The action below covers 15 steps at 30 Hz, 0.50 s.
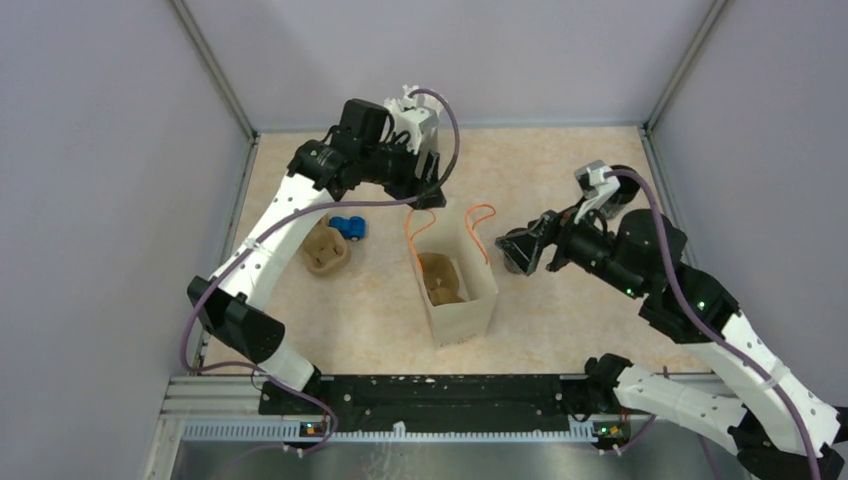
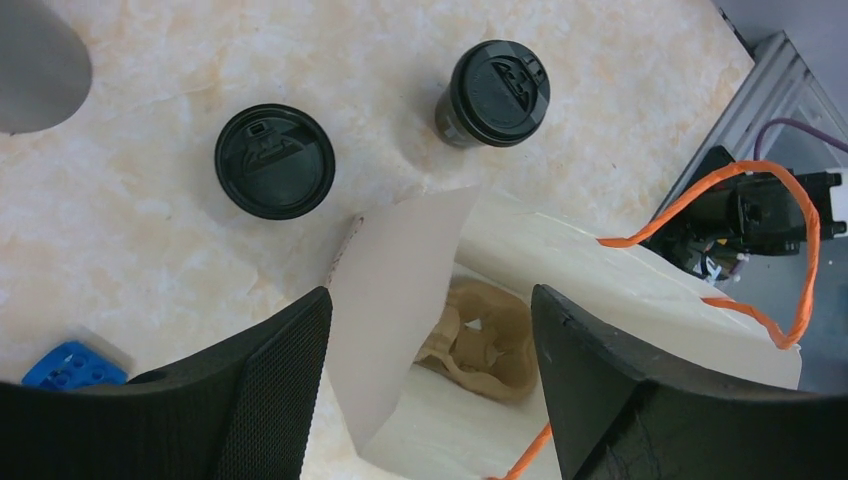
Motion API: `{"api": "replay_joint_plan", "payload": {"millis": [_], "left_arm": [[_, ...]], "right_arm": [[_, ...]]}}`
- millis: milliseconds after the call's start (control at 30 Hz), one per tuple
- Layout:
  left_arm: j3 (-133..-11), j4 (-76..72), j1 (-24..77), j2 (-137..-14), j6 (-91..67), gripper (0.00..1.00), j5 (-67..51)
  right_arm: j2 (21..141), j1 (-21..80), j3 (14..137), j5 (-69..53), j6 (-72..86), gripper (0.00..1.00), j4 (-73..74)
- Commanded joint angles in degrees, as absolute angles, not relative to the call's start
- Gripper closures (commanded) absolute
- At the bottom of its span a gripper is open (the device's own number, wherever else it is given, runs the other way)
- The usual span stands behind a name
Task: Pack the takeout coffee
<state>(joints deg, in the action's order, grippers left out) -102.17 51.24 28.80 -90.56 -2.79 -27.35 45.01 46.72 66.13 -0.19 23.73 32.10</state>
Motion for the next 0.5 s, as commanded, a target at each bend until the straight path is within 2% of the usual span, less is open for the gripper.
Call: {"api": "replay_joint_plan", "payload": {"millis": [0,167,333,367,467], "left_arm": [[-101.3,47.4,32.1,-91.8,0.9,0.22,-30.0],[-99.4,47.8,34.5,-92.9,3.4,0.26,-24.6],[-99.1,46.4,34.8,-93.0,3.4,0.40,-21.7],[-99.0,46.6,34.7,-92.9,3.4,0.45,-21.4],[-99.0,48.4,34.7,-92.2,1.9,0.74,-18.8]], "right_arm": [[41.4,46.9,67.8,9.3,23.0,0.16,32.4],[42.2,46.9,67.9,13.7,25.8,0.17,35.1],[46.3,46.9,71.0,18.7,29.1,0.09,41.5],[46.7,47.0,71.0,19.7,29.0,0.07,41.9],[47.6,46.9,70.8,24.8,28.6,0.01,42.8]]}}
